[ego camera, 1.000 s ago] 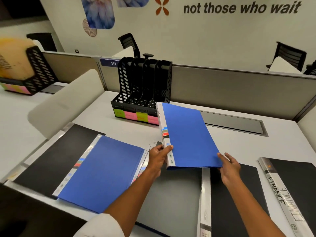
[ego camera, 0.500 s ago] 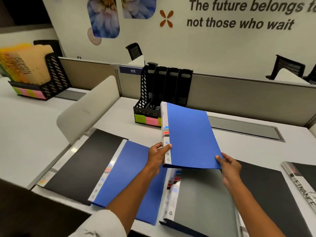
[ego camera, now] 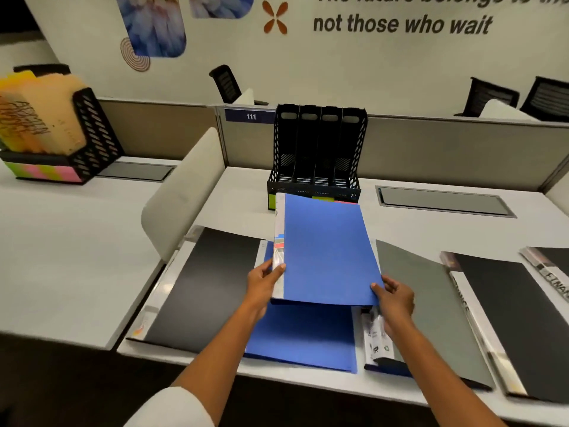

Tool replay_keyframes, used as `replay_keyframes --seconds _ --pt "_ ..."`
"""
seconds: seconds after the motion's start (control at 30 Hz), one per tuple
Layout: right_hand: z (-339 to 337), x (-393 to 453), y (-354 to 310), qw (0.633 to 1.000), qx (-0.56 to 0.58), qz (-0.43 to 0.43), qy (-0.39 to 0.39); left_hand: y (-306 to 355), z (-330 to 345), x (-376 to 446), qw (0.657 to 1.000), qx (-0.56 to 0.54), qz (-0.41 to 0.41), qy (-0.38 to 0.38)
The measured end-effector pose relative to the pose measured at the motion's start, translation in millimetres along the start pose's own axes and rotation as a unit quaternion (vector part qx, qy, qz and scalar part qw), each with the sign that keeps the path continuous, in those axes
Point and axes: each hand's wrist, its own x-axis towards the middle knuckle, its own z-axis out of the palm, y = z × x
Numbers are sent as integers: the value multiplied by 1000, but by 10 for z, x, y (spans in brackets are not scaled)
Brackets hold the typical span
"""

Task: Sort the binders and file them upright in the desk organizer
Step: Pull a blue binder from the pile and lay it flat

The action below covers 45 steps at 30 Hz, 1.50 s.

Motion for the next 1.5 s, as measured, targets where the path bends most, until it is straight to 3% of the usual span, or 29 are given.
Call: replay_keyframes --seconds 0.17,0.57,0.83,1.13,1.5 --pt "198 -477 71 993 -105 -45 -21 -33 -386 -145 999 43 -2 -2" --pt "461 -979 530 975 -220 -22 -32 -236 -646 -402 980 186 35 55" --pt "501 -1124 711 965 -259 -34 -35 -303 -673 -468 980 189 21 59" --pt "460 -1238 876 911 -397 -55 -96 -357 -626 -525 977 200 13 71" --pt "407 -1236 862 898 -417 -68 -124 -359 -596 -488 974 214 3 75"
